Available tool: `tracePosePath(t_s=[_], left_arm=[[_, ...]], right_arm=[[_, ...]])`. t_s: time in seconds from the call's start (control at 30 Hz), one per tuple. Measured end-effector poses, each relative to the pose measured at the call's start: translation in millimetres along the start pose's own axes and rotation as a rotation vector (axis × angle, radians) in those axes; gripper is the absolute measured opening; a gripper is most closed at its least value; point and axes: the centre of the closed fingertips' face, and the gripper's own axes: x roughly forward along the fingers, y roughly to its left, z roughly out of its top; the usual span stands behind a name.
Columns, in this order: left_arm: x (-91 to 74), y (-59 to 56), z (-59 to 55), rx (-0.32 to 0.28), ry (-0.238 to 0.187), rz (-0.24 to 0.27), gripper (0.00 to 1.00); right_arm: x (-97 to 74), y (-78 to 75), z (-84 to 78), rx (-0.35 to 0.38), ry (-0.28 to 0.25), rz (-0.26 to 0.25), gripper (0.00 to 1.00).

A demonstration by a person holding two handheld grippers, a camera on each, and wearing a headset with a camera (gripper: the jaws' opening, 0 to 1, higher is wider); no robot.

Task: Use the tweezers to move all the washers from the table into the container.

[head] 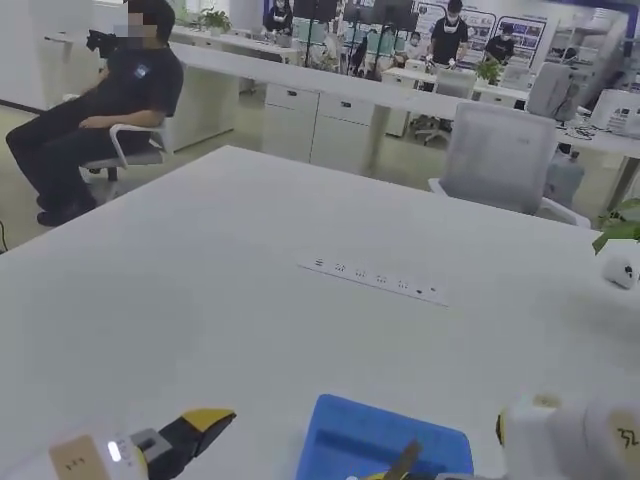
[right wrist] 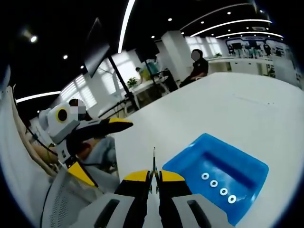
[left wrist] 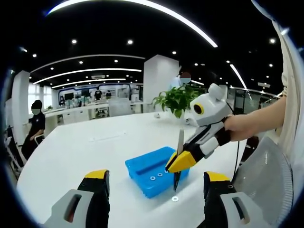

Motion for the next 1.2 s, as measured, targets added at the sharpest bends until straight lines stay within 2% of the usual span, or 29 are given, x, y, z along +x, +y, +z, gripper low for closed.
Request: tracePosePath(t_s=[0.13, 0.2, 0.27, 0.4, 0.57, 0.7, 0.83, 1.03, 1.2], left_arm=[[0.2, -0.4, 0.0, -0.002, 0.000, -0.002, 0.82], [0.3, -0.6, -0.2, -0.003, 0.001, -0.004, 0.82], [0.6, -0.9, -0.5, -0.002, 0.002, -0.005, 0.82], [0.5, -0.7, -0.8, -0.001, 0.004, -0.003, 0.82], [0.5, -0.4, -1.0, 0.001, 0.005, 0.000, 0.82], [0.4, 0.2, -0.5, -0.001, 0.001, 0.003, 0.82], [0.2, 1.1, -0.5, -0.003, 0.001, 0.006, 0.82], [0.1, 1.1, -0.2, -0.003, -0.001, 0.005, 0.82], [0.0, 1.1, -0.2, -0.003, -0.001, 0.004, 0.82]], right_arm=[[4.8, 1.5, -5.0, -0.004, 0.014, -0.004, 0.04], [7.4, -0.2, -11.2, -0.027, 0.042, -0.016, 0.04], [8.9, -3.9, -22.1, -0.078, 0.100, -0.038, 0.04], [13.8, -5.9, -34.1, -0.092, 0.136, -0.043, 0.04], [15.8, -11.4, -37.5, -0.104, 0.134, -0.057, 0.04], [18.2, -14.7, -43.2, -0.115, 0.158, -0.066, 0.04], [19.6, -11.6, -47.1, -0.149, 0.178, -0.066, 0.04], [21.0, -12.2, -43.0, -0.176, 0.165, -0.076, 0.04], [22.6, -13.6, -45.0, -0.179, 0.173, -0.072, 0.04]])
